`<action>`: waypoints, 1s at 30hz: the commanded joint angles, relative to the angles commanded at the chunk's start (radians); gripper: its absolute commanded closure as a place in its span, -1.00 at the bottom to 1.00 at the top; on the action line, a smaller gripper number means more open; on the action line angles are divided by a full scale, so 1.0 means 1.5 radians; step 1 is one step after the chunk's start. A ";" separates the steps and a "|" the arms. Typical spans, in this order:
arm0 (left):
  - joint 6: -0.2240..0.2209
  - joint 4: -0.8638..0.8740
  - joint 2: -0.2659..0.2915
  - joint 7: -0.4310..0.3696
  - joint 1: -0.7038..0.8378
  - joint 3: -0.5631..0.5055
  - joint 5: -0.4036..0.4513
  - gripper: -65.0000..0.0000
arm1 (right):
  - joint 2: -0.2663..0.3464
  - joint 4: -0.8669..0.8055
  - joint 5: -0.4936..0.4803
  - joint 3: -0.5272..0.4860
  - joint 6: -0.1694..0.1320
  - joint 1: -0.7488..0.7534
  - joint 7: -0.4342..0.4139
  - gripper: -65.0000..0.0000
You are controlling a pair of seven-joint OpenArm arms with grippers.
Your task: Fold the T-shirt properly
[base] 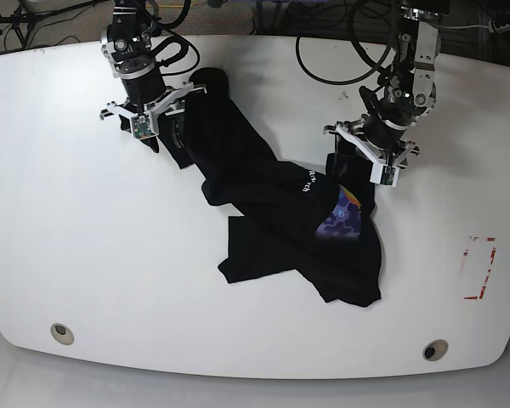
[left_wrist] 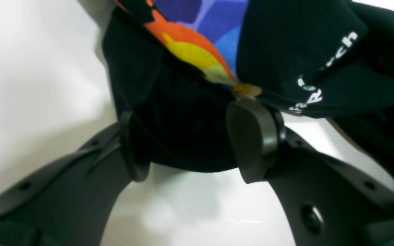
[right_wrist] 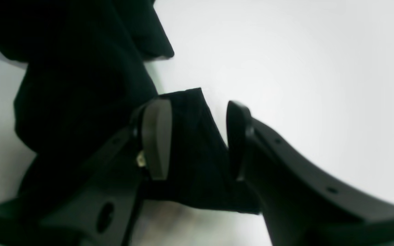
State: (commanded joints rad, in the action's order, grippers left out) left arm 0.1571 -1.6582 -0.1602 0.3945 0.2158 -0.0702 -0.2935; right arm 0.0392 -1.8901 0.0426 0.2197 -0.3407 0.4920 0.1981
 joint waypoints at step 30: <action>0.006 0.031 0.003 -0.032 0.010 -0.043 -0.002 0.77 | -0.009 0.001 0.002 0.038 -0.001 0.000 0.008 0.22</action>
State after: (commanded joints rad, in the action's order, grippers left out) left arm 0.1658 -1.6114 -0.1554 0.3458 0.2310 -0.1352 -0.2966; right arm 0.0260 -1.8887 0.0451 0.2762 -0.3423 0.4920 0.2106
